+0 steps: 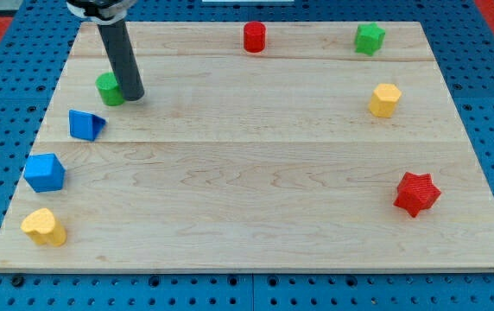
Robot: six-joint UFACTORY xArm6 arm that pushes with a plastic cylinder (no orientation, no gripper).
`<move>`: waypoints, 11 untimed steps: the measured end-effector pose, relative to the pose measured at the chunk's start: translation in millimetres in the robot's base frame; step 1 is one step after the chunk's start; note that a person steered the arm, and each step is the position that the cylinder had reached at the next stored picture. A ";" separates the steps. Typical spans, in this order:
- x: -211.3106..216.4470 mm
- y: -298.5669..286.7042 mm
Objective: Move the green star into the red circle
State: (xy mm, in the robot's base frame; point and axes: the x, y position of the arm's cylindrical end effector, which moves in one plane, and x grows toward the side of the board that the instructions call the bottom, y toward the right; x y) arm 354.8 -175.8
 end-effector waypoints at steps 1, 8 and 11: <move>-18.8 -26.0; -132.5 327.3; -161.7 351.0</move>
